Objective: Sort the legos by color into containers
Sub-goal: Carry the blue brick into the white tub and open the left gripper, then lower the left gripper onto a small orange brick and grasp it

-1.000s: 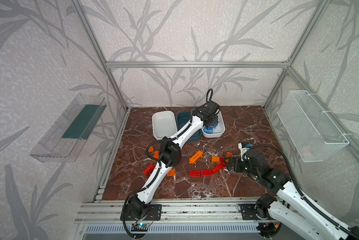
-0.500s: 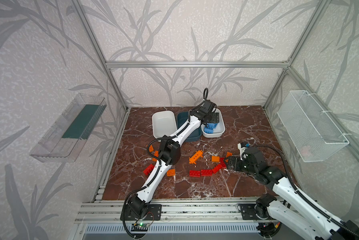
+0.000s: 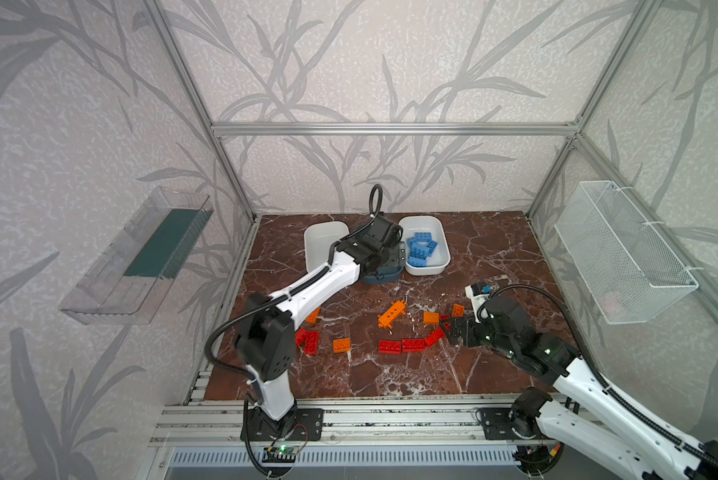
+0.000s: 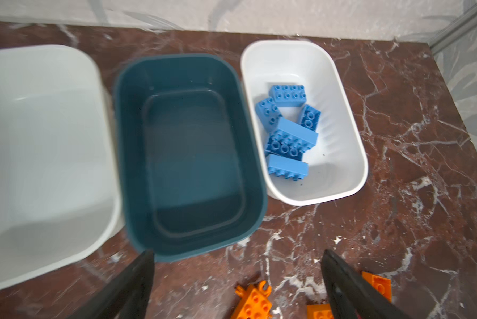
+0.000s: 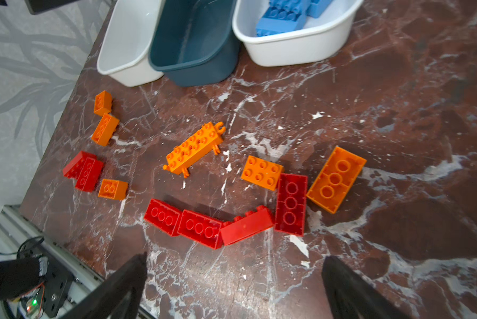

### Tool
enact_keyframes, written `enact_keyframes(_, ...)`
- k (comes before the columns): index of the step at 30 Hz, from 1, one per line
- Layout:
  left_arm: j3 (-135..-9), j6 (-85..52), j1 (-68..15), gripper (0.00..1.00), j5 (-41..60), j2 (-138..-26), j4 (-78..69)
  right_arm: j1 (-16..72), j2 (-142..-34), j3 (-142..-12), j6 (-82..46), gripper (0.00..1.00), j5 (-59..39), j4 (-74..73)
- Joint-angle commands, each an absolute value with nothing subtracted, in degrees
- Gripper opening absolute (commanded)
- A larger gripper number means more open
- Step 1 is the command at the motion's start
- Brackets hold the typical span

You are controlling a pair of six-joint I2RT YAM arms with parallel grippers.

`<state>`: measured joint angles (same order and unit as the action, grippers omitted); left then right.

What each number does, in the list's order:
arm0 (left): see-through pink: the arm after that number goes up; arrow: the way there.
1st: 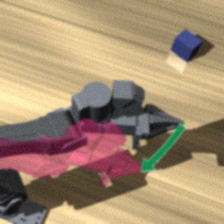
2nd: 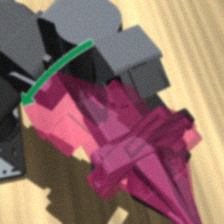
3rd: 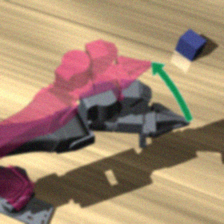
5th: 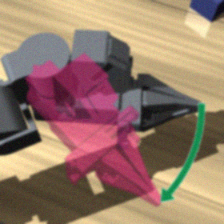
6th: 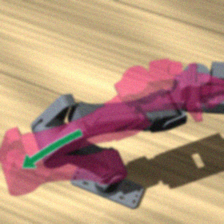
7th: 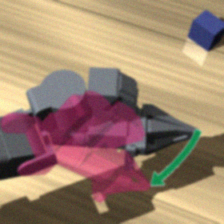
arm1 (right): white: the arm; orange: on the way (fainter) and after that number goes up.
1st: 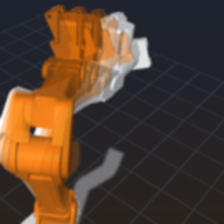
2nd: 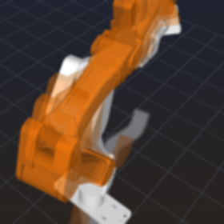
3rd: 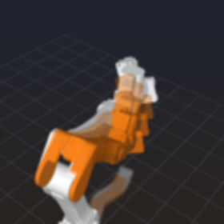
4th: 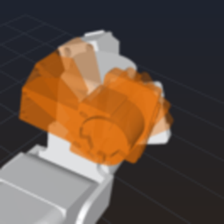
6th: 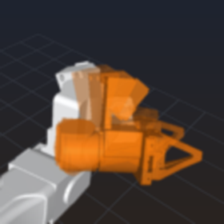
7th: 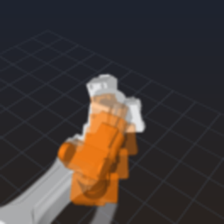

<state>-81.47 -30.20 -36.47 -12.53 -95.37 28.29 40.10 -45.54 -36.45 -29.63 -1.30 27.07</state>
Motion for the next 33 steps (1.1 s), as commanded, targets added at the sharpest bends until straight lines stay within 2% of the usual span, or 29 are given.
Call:
enact_keyframes(1,-69.82,-32.97,-36.38,0.94,-22.83,-86.17,27.90,46.65,-49.58,-39.97,-30.94,0.99,2.28,27.49)
enact_keyframes(9,-43.93,-42.20,-32.13,0.98,-26.47,-64.37,28.31,59.64,-62.52,-45.53,-33.23,0.99,5.15,23.89)
enact_keyframes(14,-38.47,-43.24,-26.37,0.99,-24.35,-58.91,28.69,60.73,-68.14,-50.18,-31.90,0.99,4.79,23.64)
enact_keyframes(18,-37.81,-42.74,-21.32,0.99,-20.89,-61.17,26.76,60.67,-71.52,-54.35,-29.61,0.99,5.70,24.78)
enact_keyframes(30,-44.13,-39.71,-10.26,0.99,-14.34,-77.60,21.19,59.14,-76.84,-58.27,-25.75,0.99,4.69,23.65)
enact_keyframes(33,-47.72,-38.60,-8.21,0.99,-11.92,-82.25,22.85,55.19,-77.47,-57.80,-25.66,0.99,1.96,21.87)
